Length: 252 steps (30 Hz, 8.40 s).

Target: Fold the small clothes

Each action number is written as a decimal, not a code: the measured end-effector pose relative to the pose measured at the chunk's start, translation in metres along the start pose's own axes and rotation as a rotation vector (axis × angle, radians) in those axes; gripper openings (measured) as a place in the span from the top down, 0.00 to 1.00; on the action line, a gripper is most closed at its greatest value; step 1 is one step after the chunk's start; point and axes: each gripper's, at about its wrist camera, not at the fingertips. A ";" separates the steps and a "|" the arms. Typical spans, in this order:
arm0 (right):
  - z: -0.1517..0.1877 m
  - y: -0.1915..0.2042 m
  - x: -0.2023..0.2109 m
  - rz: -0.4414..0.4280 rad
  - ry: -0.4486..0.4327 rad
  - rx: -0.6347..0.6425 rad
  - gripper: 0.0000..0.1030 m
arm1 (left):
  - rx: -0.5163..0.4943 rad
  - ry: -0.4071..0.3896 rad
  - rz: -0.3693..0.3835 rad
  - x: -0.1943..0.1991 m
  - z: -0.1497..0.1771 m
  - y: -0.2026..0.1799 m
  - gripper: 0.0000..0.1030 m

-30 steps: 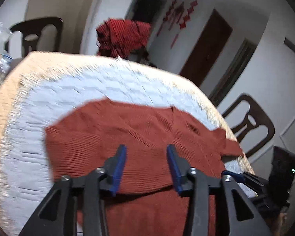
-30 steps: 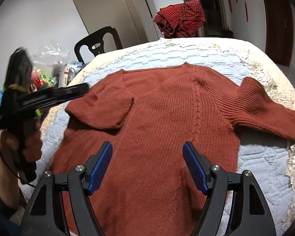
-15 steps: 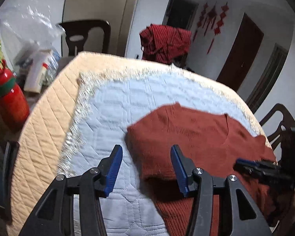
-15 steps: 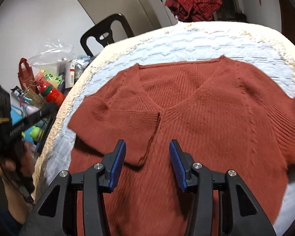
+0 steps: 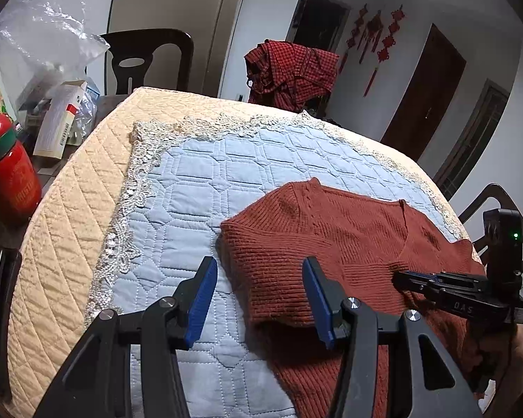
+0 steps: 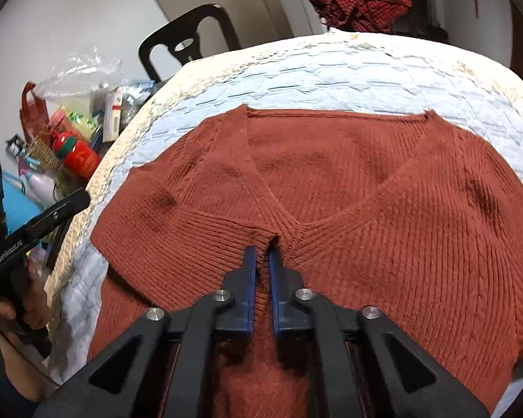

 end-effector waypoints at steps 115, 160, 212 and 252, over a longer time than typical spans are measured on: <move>0.120 -0.220 0.133 0.020 -0.435 -0.770 0.89 | -0.147 0.094 0.028 -0.021 0.081 -0.076 0.42; 0.070 -0.114 0.096 -0.044 -0.295 -0.216 0.63 | -0.268 0.186 0.114 -0.075 0.002 -0.137 0.92; 0.085 -0.139 0.081 0.227 -0.111 -0.222 0.97 | -0.277 0.122 0.165 -0.054 0.014 -0.125 0.68; 0.027 -0.130 0.079 0.144 -0.164 -0.191 0.90 | -0.120 0.062 -0.005 -0.040 0.000 -0.036 0.64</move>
Point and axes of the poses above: each gripper's, at about its wrist camera, not at the fingertips, and x roughly against the way its jaws point, y to its left, z to its underside, and after that the axes turned 13 degrees about y, right-handed
